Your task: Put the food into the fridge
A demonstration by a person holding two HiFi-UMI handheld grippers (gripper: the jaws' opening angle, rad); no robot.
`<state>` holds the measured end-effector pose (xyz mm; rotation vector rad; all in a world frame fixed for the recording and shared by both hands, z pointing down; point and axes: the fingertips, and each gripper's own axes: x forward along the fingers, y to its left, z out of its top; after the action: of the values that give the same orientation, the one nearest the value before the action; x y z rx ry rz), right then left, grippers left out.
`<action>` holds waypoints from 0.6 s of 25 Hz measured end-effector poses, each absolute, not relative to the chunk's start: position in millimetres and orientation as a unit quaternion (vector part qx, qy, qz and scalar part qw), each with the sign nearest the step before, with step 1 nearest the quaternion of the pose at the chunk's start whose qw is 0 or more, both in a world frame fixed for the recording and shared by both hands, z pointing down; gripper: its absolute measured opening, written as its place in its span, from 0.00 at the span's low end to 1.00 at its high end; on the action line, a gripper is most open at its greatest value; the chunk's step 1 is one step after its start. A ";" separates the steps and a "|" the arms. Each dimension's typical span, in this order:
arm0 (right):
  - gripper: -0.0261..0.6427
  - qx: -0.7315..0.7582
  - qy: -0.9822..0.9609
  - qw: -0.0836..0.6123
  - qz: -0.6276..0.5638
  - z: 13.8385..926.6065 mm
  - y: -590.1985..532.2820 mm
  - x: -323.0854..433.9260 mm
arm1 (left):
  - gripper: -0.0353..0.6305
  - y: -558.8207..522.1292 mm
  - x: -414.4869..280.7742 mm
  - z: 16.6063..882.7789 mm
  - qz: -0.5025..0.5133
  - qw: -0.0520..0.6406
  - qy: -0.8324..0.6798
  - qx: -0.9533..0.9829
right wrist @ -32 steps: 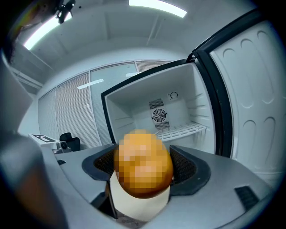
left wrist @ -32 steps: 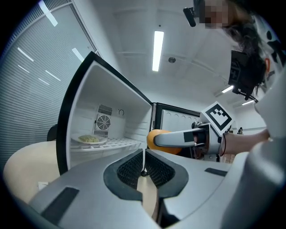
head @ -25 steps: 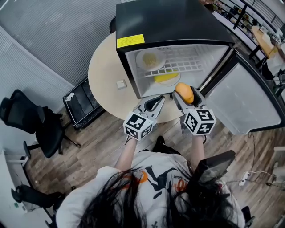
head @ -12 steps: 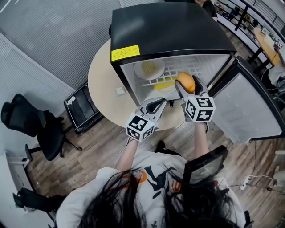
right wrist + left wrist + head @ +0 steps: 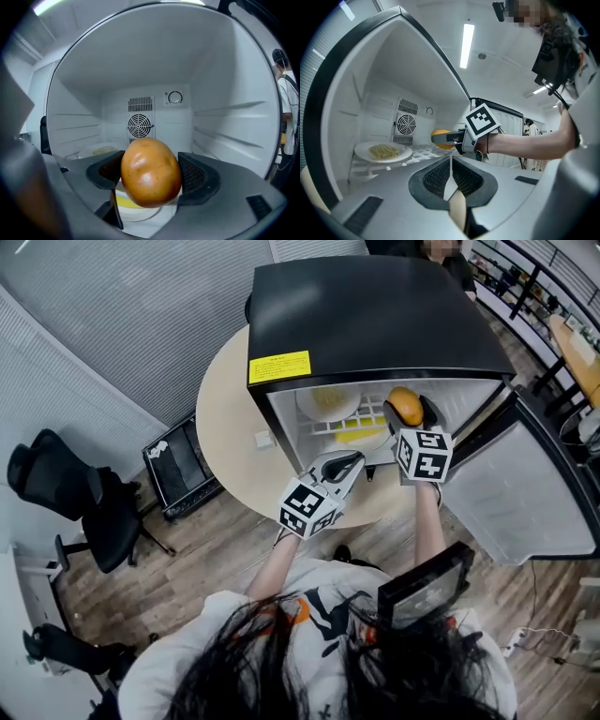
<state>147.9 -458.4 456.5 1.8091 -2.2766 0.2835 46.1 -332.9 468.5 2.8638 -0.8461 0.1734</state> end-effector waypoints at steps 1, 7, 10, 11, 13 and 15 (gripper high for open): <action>0.57 0.618 -0.773 0.113 0.094 457.6 -462.4 149.5 | 0.07 -334.1 46.0 468.6 0.059 0.074 -0.282 0.955; 0.57 0.628 -0.761 0.154 0.059 462.3 -488.6 154.6 | 0.07 -342.3 38.8 472.0 0.063 0.077 -0.288 0.952; 0.57 0.624 -0.759 0.183 0.038 465.8 -495.9 153.8 | 0.07 -343.1 36.0 474.4 0.067 0.079 -0.289 0.952; 0.57 0.623 -0.757 0.194 0.034 467.7 -496.1 153.0 | 0.07 -343.1 35.5 475.5 0.068 0.080 -0.290 0.951; 0.57 0.621 -0.752 0.219 0.024 472.2 -495.3 149.3 | 0.07 -343.5 34.5 477.1 0.070 0.081 -0.293 0.950; 0.57 0.621 -0.747 0.238 0.011 476.1 -494.9 145.5 | 0.07 -343.5 34.4 477.4 0.071 0.082 -0.294 0.950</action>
<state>145.5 -494.9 476.1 1.7020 -2.0457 0.0289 34.4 -343.5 477.4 2.8380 -0.8785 0.2110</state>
